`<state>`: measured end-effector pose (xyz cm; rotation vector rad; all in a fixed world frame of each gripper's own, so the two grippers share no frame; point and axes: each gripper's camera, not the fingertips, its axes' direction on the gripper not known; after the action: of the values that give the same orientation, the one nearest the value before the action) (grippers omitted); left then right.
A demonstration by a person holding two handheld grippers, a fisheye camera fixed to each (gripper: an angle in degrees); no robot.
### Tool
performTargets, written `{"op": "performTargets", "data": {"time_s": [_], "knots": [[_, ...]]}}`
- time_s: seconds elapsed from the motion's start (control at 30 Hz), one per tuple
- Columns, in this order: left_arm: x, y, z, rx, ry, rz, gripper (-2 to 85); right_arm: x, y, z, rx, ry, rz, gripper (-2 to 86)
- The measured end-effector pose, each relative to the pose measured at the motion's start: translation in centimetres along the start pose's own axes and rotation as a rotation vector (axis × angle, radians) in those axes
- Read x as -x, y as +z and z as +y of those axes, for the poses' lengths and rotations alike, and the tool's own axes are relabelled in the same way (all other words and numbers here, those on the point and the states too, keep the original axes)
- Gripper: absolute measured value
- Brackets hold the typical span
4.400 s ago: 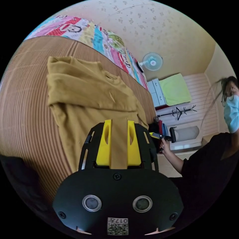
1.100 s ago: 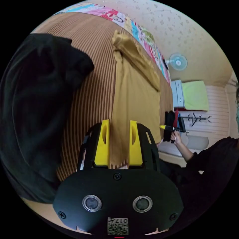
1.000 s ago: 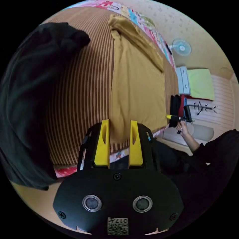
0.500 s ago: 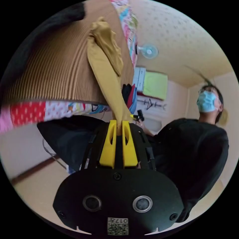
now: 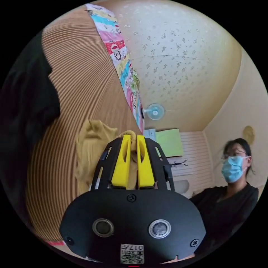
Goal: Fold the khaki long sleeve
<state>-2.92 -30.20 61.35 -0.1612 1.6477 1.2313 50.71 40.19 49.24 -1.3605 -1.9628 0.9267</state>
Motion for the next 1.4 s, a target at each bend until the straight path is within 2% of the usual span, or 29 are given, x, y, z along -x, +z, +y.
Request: {"op": "performTargets", "data": {"time_s": [0.1, 0.2, 0.3, 0.37, 0.5, 0.57, 0.63, 0.73, 0.87, 0.93, 1.07, 1.17, 1.23, 1.3, 1.4], "knots": [[4.1, 3.6, -3.6, -0.02, -0.057, -0.075, 8.9, -0.1, 3.2, -3.3, -0.044, 0.0, 0.124, 5.4], [3.9, 3.6, -3.6, -0.05, 0.032, -0.16, 12.3, 2.8, 4.1, -1.8, -0.118, -0.06, 0.196, 5.2], [2.9, 2.4, 0.3, -0.041, 0.09, -0.349, 16.2, 6.6, 7.4, 2.1, -0.042, -0.193, 0.415, 3.2], [3.8, 1.9, 3.4, 0.0, 0.056, -0.418, 17.2, 8.0, 12.0, 5.8, 0.092, -0.269, 0.516, 1.9], [8.7, 2.9, 8.9, 0.116, -0.063, -0.364, 17.7, 8.6, 19.9, 10.5, 0.27, -0.397, 0.601, 0.9], [10.5, 4.2, 9.6, 0.158, -0.083, -0.282, 15.7, 8.0, 23.7, 11.5, 0.352, -0.402, 0.637, 0.7], [11.8, 5.2, 9.3, 0.146, -0.124, -0.294, 11.2, 7.9, 24.5, 11.6, 0.364, -0.401, 0.626, 0.6], [10.0, 6.3, 7.4, 0.182, -0.067, -0.2, 8.8, 8.0, 22.9, 11.5, 0.312, -0.425, 0.627, 0.5], [0.1, 10.7, 6.7, 0.288, 0.194, -0.325, 8.5, 6.5, 18.4, 11.2, 0.26, -0.388, 0.671, 0.5], [-7.2, 16.6, 8.9, 0.366, 0.4, -0.42, 8.6, 5.6, 16.1, 11.2, 0.236, -0.359, 0.651, 0.6], [-13.0, 27.4, 15.2, 0.513, 0.577, -0.427, 9.6, 3.0, 10.7, 11.7, 0.161, -0.279, 0.664, 1.1], [-12.4, 32.2, 19.2, 0.583, 0.569, -0.316, 9.4, 0.4, 7.1, 12.2, 0.126, -0.188, 0.668, 2.0], [-9.7, 31.3, 19.2, 0.504, 0.47, -0.206, 9.9, -1.0, 4.9, 12.8, 0.091, -0.142, 0.635, 3.1], [-6.0, 29.7, 18.2, 0.435, 0.348, -0.18, 11.5, -2.2, 3.2, 13.5, 0.079, -0.134, 0.56, 5.0], [1.5, 27.7, 16.3, 0.355, 0.16, -0.246, 15.0, -4.5, 1.4, 14.3, 0.081, -0.129, 0.365, 9.7]]}}
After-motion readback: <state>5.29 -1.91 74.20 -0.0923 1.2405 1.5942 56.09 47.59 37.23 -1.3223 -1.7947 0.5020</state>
